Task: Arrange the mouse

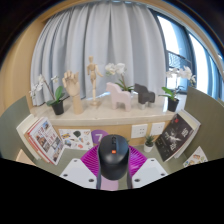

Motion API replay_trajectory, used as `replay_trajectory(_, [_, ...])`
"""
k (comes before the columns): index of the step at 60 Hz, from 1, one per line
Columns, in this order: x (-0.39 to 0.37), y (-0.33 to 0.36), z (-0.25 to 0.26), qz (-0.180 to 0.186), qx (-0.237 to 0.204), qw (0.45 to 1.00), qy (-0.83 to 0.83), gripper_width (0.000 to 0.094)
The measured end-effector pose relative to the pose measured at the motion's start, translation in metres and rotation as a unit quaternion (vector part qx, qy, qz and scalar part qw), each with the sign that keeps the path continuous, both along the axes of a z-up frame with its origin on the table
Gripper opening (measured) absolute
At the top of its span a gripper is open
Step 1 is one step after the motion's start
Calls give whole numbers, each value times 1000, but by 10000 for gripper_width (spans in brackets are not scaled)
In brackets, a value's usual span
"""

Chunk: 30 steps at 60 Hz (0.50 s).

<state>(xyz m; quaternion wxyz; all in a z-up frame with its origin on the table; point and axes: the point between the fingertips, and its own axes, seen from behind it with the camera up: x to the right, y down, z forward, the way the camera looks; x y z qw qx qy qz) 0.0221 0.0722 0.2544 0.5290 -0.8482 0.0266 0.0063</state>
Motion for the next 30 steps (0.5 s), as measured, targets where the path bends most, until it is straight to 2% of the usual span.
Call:
replay_trajectory(4, [-38, 11, -26, 13, -18, 1000, 5, 348])
replay_trajectory(11, [-74, 21, -101, 19, -73, 997, -2, 348])
replay_trajectory(21, [-90, 14, -209, 25, -161, 986, -30, 347])
replay_trajectory(30, [-93, -2, -263, 30, -207, 977, -40, 348])
